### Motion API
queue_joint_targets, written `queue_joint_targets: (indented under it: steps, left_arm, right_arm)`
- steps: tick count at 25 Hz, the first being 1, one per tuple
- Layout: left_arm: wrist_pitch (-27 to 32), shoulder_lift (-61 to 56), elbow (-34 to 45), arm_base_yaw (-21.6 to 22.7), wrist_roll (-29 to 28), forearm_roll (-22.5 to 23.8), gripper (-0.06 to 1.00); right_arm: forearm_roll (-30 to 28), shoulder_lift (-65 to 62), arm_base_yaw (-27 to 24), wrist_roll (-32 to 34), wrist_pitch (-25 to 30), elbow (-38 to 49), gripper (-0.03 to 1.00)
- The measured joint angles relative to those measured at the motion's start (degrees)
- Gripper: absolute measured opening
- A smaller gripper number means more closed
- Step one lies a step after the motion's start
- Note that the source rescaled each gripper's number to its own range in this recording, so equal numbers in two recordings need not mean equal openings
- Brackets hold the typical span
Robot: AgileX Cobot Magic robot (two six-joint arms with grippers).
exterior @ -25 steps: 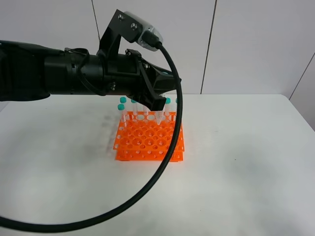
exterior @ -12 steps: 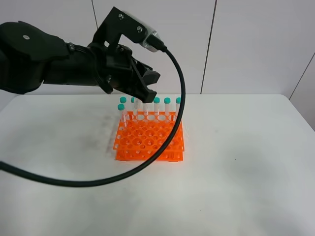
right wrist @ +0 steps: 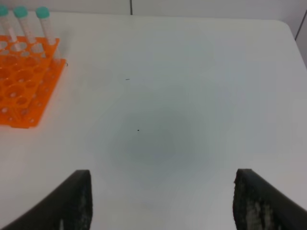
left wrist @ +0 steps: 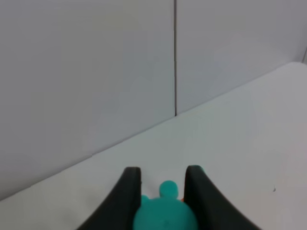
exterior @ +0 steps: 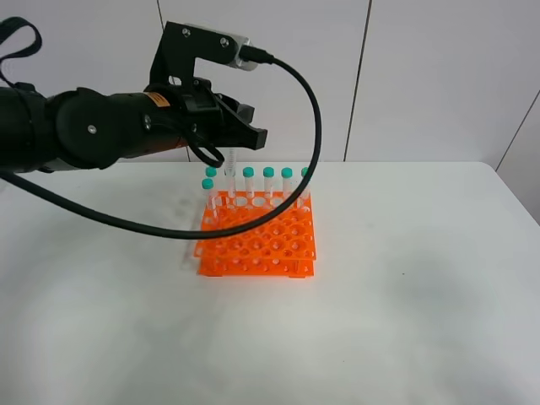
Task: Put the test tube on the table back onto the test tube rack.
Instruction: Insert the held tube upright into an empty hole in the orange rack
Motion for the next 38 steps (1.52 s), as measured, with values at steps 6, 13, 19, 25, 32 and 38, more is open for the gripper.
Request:
queue_joint_targets:
  steps: [6,13,19,25,32,38]
  left_arm:
    - [-1.5,4.4,0.1,4.2,-17.8,16.0,0.0]
    - [-6.4,8.7,0.1,7.7,-26.4,24.3,0.0]
    - [-7.6,14.4,-1.6,8.5,-26.9,25.3,0.0]
    - [-11.0,18.1,-4.4,8.5,-26.9,25.3,0.0]
    - [-12.1,20.4,-6.4,8.5,-26.9,25.3,0.0]
    - [-12.6,22.0,-7.8,9.3,-26.9,25.3,0.0]
  right_arm:
    - [0.0,0.0,0.0,0.0,0.0,0.0,0.76]
    - [0.0,0.0,0.0,0.0,0.0,0.0,0.76]
    - [0.0,0.0,0.0,0.0,0.0,0.0,0.76]
    - [0.0,0.0,0.0,0.0,0.0,0.0,0.76]
    - [0.0,0.0,0.0,0.0,0.0,0.0,0.76]
    - [0.0,0.0,0.0,0.0,-0.1,0.0,0.76]
